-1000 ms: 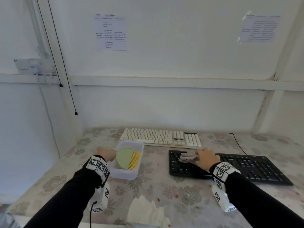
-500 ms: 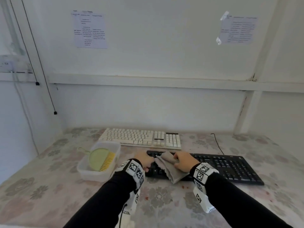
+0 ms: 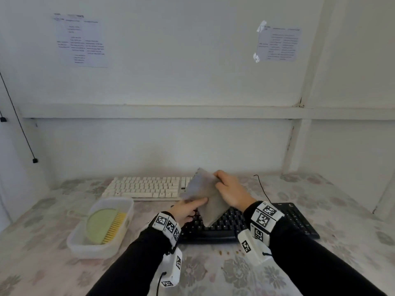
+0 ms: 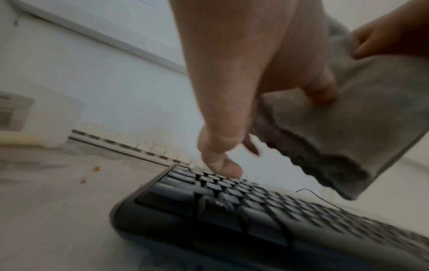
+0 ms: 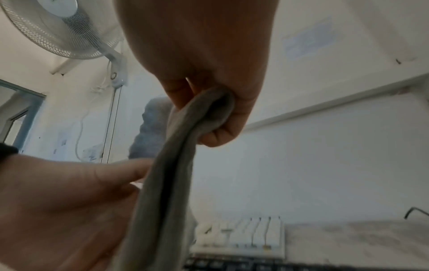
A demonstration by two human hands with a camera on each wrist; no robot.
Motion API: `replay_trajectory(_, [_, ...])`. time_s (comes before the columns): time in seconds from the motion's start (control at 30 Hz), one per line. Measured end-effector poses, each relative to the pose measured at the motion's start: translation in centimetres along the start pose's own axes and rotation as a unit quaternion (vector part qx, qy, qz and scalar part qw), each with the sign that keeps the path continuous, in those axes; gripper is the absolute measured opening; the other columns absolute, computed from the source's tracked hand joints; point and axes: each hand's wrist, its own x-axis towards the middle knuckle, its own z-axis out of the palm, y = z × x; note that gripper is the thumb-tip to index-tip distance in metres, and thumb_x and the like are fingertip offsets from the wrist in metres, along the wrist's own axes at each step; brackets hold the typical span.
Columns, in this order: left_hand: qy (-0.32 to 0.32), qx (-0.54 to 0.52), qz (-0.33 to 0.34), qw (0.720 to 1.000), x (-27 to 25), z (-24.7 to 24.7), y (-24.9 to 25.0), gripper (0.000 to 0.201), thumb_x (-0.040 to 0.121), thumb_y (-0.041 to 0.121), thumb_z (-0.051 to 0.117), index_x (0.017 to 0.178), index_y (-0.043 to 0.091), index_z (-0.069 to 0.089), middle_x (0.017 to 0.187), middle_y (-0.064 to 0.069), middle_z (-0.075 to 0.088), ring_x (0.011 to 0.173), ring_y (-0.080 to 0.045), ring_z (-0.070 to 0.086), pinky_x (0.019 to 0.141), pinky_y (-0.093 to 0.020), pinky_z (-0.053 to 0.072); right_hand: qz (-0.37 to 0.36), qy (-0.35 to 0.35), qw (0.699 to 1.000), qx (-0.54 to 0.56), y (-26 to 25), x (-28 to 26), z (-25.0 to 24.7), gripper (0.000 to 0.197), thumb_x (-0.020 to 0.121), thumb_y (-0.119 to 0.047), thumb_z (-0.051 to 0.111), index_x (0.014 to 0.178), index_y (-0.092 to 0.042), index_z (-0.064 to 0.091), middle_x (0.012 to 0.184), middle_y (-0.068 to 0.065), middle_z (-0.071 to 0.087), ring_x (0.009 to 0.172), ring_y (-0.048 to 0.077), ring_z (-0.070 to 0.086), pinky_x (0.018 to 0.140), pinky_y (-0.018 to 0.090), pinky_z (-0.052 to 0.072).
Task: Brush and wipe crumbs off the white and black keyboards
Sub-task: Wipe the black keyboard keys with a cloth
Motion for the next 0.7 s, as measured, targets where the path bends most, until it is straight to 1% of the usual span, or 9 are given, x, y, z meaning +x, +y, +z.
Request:
replay_trajectory(0.07, [-0.046, -0.123, 0.022, 0.991, -0.2, 0.1, 1.0, 0.037, 0.084, 0.017, 0.067, 0.119, 0.009, 0.055, 0.108, -0.008, 0.063, 0.099, -0.023, 0.059, 0.09, -0.034, 0.049, 0.023, 0.033, 0.999, 0.034, 0.0, 0.5, -0.7, 0.022, 0.09, 0.001, 0.036, 0.088, -0.017, 0.049, 0.082, -0.002, 0.052, 0.078, 0.017, 0.048, 0.06, 0.02, 0.035])
replay_trajectory(0.1, [-0.053, -0.16, 0.034, 0.985, -0.3, 0.2, 1.4, 0.026, 0.086, 0.01, 0.063, 0.112, 0.01, 0.058, 0.101, -0.008, 0.066, 0.094, -0.023, 0.062, 0.081, -0.033, 0.053, 0.04, 0.049, 0.997, 0.042, 0.1, 0.7, -0.9, 0.021, 0.09, 0.0, 0.036, 0.088, -0.016, 0.049, 0.081, -0.003, 0.053, 0.078, 0.017, 0.049, 0.059, 0.021, 0.035])
replay_trajectory(0.2, [-0.02, -0.193, 0.058, 0.979, -0.1, 0.3, 2.5, 0.018, 0.086, 0.003, 0.063, 0.103, 0.009, 0.06, 0.093, -0.008, 0.067, 0.087, -0.023, 0.064, 0.065, -0.032, 0.054, 0.081, 0.092, 0.992, 0.01, 0.8, 1.0, -1.2, 0.015, 0.09, -0.005, 0.039, 0.095, -0.012, 0.052, 0.083, 0.002, 0.055, 0.076, 0.018, 0.05, 0.056, 0.02, 0.036])
replay_trajectory(0.3, [0.04, -0.144, 0.055, 0.987, 0.6, 0.6, 2.4, 0.012, 0.085, 0.012, 0.067, 0.094, 0.008, 0.06, 0.086, -0.01, 0.066, 0.079, -0.023, 0.061, 0.07, -0.033, 0.051, 0.116, 0.095, 0.987, -0.06, 1.4, 0.9, -0.9, 0.012, 0.088, -0.008, 0.045, 0.095, -0.008, 0.054, 0.082, 0.004, 0.055, 0.073, 0.017, 0.05, 0.052, 0.016, 0.035])
replay_trajectory(0.4, [0.134, 0.022, 0.1, 0.986, 1.6, 0.8, 1.7, 0.024, 0.077, 0.027, 0.072, 0.075, 0.008, 0.058, 0.076, -0.012, 0.064, 0.071, -0.026, 0.061, 0.074, -0.037, 0.052, 0.127, 0.076, 0.982, -0.118, 1.4, 0.3, 0.1, 0.004, 0.087, -0.01, 0.048, 0.085, -0.011, 0.051, 0.074, 0.001, 0.05, 0.071, 0.017, 0.049, 0.049, 0.015, 0.032])
replay_trajectory(0.47, [0.177, 0.14, 0.131, 0.965, 1.8, 0.9, 1.4, 0.03, 0.074, 0.031, 0.072, 0.078, 0.004, 0.06, 0.088, -0.016, 0.068, 0.085, -0.029, 0.065, 0.081, -0.041, 0.053, 0.114, 0.071, 0.979, -0.151, 1.2, -0.1, 0.9, 0.004, 0.087, -0.011, 0.048, 0.085, -0.013, 0.051, 0.077, 0.001, 0.051, 0.071, 0.017, 0.05, 0.05, 0.015, 0.034])
replay_trajectory(0.53, [0.189, 0.214, 0.155, 0.946, 1.7, 1.2, 1.5, 0.025, 0.081, 0.03, 0.067, 0.084, 0.006, 0.061, 0.091, -0.013, 0.068, 0.089, -0.027, 0.063, 0.082, -0.038, 0.051, 0.098, 0.077, 0.98, -0.152, 0.9, -0.1, 1.7, 0.007, 0.085, -0.01, 0.051, 0.091, -0.011, 0.054, 0.084, 0.002, 0.055, 0.076, 0.017, 0.054, 0.058, 0.019, 0.042])
replay_trajectory(0.6, [0.179, 0.224, 0.16, 0.944, 1.5, 1.3, 1.7, 0.025, 0.087, 0.032, 0.061, 0.092, 0.008, 0.063, 0.093, -0.009, 0.067, 0.091, -0.024, 0.062, 0.083, -0.036, 0.05, 0.098, 0.065, 0.988, -0.098, 0.8, -0.1, 2.2, 0.02, 0.083, -0.01, 0.058, 0.102, -0.009, 0.054, 0.091, 0.003, 0.057, 0.082, 0.017, 0.057, 0.063, 0.018, 0.045])
replay_trajectory(0.7, [0.172, 0.169, 0.152, 0.959, 1.2, 1.1, 2.1, 0.023, 0.091, 0.033, 0.058, 0.102, 0.014, 0.057, 0.105, 0.004, 0.062, 0.101, -0.017, 0.057, 0.094, -0.035, 0.047, 0.121, 0.032, 0.991, -0.041, 0.9, 0.3, 2.3, 0.045, 0.077, -0.006, 0.067, 0.116, -0.011, 0.044, 0.095, 0.003, 0.054, 0.078, 0.013, 0.054, 0.05, 0.01, 0.036])
